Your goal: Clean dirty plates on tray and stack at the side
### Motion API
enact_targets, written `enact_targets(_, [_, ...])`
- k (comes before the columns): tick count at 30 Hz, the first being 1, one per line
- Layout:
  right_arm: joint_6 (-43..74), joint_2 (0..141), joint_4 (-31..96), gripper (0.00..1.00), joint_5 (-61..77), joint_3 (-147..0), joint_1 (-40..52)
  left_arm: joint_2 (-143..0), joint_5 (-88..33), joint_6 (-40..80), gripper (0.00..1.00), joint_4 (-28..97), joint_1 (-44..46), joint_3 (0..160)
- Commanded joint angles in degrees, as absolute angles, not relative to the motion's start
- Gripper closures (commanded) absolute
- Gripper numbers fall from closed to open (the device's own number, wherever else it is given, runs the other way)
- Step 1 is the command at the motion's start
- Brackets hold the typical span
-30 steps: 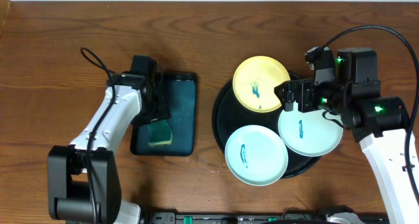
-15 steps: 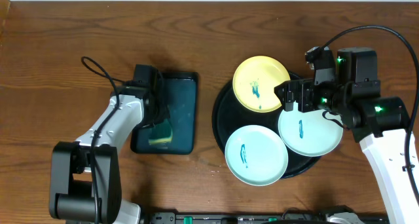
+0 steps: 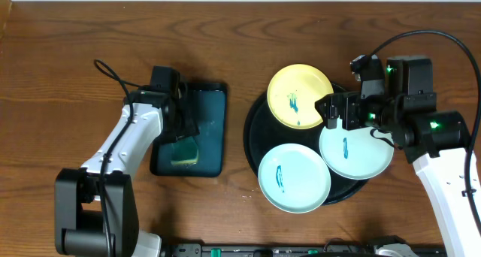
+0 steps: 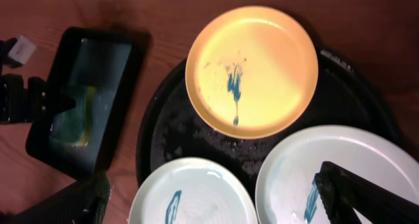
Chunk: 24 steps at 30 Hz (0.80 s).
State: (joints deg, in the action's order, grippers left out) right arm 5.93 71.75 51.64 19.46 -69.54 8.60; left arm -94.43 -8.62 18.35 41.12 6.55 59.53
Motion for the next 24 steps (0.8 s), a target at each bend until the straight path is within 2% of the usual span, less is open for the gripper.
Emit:
enact_targets(1, [7.0, 71.9, 52.3, 0.01, 19.3, -70.3, 9.1, -94.4, -5.8, 19.8, 0.43, 41.5, 6.6, 57.8])
enact_targets(8, [7.7, 72.4, 53.7, 0.01, 19.6, -69.1, 9.1, -97.5, -5.1, 21.8, 0.45, 36.5, 6.6, 53.1])
enact_targets(10, [7.7, 72.7, 54.3, 0.01, 20.0, -68.2, 9.3, -99.1, -5.1, 21.8, 0.54, 35.6, 6.6, 53.0])
enact_targets(13, [7.7, 73.1, 55.2, 0.03, 20.2, -66.1, 10.7, -100.2, -5.5, 21.7, 0.87, 35.0, 6.6, 53.0])
enact_targets(14, [7.7, 73.2, 55.4, 0.07, 20.1, -65.2, 11.4, -100.2, -5.6, 21.8, 0.93, 35.1, 6.6, 53.2])
enact_targets(19, [13.3, 73.5, 55.2, 0.28, 18.0, -57.6, 13.5, -99.0, -6.4, 21.7, 0.92, 40.3, 6.6, 57.8])
enact_targets(24, [15.4, 74.3, 54.4, 0.35, 18.0, -51.5, 13.5, -95.6, -6.4, 21.5, 0.93, 45.3, 6.6, 62.3])
